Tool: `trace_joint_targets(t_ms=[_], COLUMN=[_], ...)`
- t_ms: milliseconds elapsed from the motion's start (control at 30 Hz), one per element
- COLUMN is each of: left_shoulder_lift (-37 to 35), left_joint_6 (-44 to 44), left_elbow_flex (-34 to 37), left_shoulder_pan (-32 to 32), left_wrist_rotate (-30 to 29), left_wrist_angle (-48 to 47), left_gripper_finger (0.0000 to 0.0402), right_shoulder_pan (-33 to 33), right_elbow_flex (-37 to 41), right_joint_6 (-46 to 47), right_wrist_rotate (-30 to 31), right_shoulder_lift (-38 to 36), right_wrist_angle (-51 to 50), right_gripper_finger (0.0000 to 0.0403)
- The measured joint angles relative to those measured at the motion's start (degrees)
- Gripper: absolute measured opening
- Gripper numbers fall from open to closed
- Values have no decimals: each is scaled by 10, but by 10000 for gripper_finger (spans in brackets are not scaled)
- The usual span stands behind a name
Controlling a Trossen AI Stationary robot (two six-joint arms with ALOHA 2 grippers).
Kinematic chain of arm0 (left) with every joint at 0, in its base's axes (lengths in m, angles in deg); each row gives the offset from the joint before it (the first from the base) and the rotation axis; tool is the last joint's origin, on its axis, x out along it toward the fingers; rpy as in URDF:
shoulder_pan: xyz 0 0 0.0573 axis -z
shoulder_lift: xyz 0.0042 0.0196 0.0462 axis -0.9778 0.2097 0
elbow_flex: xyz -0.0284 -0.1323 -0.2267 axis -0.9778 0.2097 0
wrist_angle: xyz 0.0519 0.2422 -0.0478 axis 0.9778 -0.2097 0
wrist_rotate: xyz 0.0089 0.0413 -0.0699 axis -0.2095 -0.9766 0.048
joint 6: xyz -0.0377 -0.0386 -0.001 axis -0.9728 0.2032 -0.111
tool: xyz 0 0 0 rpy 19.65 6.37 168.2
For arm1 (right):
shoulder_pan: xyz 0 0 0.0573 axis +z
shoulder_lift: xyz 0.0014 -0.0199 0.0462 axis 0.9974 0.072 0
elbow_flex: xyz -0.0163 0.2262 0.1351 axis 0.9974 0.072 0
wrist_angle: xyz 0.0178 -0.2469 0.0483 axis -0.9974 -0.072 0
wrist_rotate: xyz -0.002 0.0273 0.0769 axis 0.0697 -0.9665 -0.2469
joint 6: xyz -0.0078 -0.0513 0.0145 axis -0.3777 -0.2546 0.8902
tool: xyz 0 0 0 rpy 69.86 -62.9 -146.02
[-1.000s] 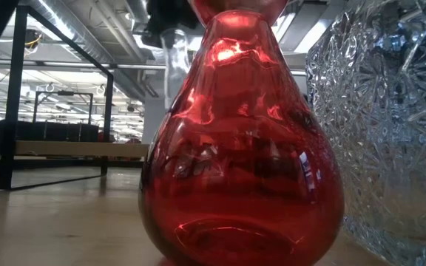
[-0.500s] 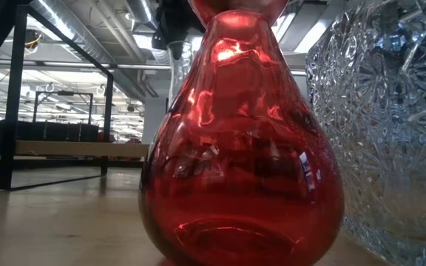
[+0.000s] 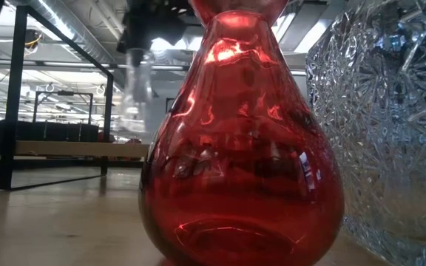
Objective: Sort vases onto shelf
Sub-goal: Put the transparent flower vase on the shelf
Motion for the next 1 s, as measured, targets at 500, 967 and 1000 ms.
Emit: trace_joint_targets(t_ms=[500,967,1000], left_shoulder_lift=[-4,-4,-4], left_joint_6=[11,40,40], left_elbow_flex=[22,22,22], left_shoulder_pan=[6,12,14], left_wrist_rotate=[-3,13,10], left_wrist_angle=[25,29,29], left_gripper_finger=[10,36,45], right_shoulder_pan=[0,0,0], right_elbow_flex=[0,0,0], right_joint_6=[-6,-7,-7], right_wrist_rotate=[5,5,5], right_shoulder_lift=[0,0,0], right_wrist_angle=[-19,-19,-19], right_gripper_finger=[147,147,147])
